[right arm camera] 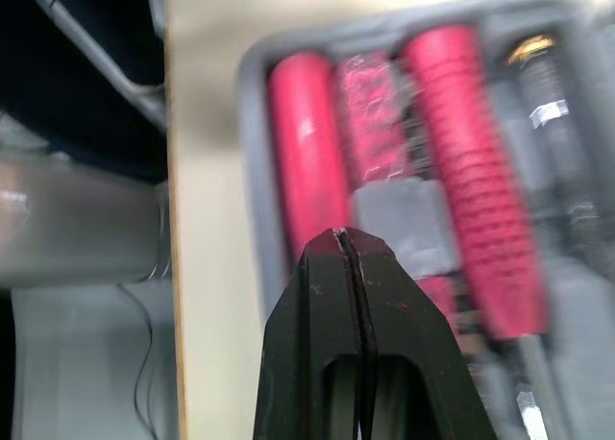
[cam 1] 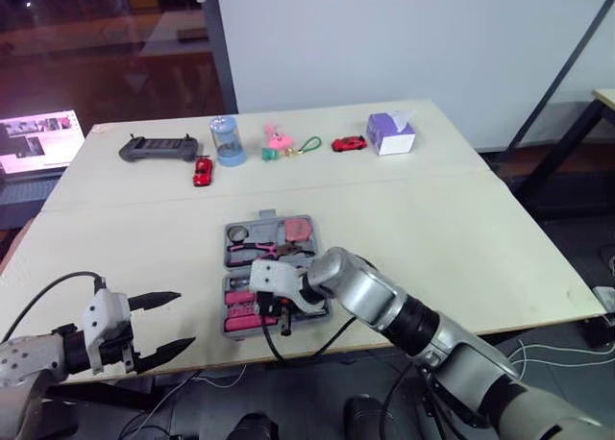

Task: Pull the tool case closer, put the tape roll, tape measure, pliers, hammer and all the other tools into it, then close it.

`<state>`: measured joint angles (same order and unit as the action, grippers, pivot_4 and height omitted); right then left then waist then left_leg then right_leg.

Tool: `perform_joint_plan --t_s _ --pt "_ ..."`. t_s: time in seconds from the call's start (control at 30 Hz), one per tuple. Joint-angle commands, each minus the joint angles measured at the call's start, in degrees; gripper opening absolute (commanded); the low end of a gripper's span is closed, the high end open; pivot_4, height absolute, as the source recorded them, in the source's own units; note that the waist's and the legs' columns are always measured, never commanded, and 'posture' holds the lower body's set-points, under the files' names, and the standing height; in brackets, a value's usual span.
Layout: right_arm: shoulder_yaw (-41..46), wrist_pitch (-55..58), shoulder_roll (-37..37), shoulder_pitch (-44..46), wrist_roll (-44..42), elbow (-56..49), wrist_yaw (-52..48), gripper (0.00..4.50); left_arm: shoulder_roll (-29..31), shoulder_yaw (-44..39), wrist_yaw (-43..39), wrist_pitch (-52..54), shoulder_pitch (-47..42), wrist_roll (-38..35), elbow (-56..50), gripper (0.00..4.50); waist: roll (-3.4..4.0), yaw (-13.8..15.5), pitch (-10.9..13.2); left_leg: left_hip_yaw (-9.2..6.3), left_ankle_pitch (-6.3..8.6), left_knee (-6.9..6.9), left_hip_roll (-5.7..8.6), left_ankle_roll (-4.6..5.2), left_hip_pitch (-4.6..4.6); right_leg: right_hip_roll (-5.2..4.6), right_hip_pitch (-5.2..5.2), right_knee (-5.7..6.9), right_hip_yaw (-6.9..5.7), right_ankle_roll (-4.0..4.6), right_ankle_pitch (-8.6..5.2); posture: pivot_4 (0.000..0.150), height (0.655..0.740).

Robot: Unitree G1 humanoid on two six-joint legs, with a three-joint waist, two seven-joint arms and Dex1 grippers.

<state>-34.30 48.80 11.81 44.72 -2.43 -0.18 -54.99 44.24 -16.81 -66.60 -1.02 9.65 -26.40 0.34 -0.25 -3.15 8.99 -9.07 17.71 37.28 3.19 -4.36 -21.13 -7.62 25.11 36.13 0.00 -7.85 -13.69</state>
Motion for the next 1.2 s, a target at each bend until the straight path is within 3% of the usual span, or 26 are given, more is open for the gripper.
perform_joint_plan --t_s 0.03,0.13,0.27,0.43,0.63,0.77,1.2 --pt "12.3 2.0 0.2 0.8 -5.4 -7.4 2.5 0.02 -1.2 0.4 8.5 6.7 -5.2 1.4 0.7 4.5 -0.01 0.5 0.0 0.0 -0.02 0.02 0.0 -0.03 0.0 0.0 0.0 0.01 0.0 0.0 0.0 0.15 0.74" --pt "17.8 3.4 2.9 -0.9 -5.7 -7.0 6.2 0.02 -3.0 1.0 13.1 11.3 -10.9 1.7 3.4 4.5 -0.11 0.8 -0.1 0.0 -0.02 0.06 0.01 -0.04 0.02 0.0 -0.04 0.02 -0.01 -0.01 0.0 0.15 0.74" --pt "17.1 0.1 8.4 -3.6 -1.2 -1.5 10.6 0.0 -4.0 4.6 14.9 10.6 -17.4 6.3 10.7 2.55 -0.13 0.6 -0.1 0.01 -0.03 0.08 0.05 -0.05 0.02 -0.02 -0.07 0.01 -0.03 -0.01 0.01 0.15 0.74" --pt "14.0 -4.2 10.2 -4.4 3.1 6.4 13.8 0.0 -4.8 9.5 14.5 7.3 -22.4 11.6 18.1 0.05 -0.13 -0.5 -0.1 0.12 -0.04 0.0 0.02 -0.06 0.01 -0.01 0.07 0.04 -0.01 -0.01 0.01 0.15 0.74" --pt "9.9 -8.4 9.0 -2.8 7.0 17.4 14.5 0.0 -7.5 17.6 15.4 3.2 -29.4 20.1 29.1 0.05 -0.13 -0.8 -0.1 0.14 -0.04 0.06 0.04 -0.07 -0.08 -0.04 0.11 0.02 -0.02 -0.01 0.01 0.15 0.74" --pt "8.3 -8.8 7.7 -1.5 7.7 19.1 12.9 0.0 -9.0 20.6 15.3 1.6 -31.1 23.1 32.0 0.05 -0.13 -0.8 -0.1 0.13 -0.04 0.1 0.04 -0.07 -0.08 -0.05 0.1 0.04 -0.02 -0.01 0.01 0.15 0.74" --pt "5.3 -5.8 3.0 -0.1 8.6 15.2 9.9 0.0 -12.8 23.2 13.7 3.9 -28.9 24.2 25.7 0.05 -0.07 -0.6 -0.1 0.09 -0.04 0.17 0.07 -0.07 -0.07 -0.07 0.05 0.07 -0.02 -0.02 0.01 0.15 0.74"
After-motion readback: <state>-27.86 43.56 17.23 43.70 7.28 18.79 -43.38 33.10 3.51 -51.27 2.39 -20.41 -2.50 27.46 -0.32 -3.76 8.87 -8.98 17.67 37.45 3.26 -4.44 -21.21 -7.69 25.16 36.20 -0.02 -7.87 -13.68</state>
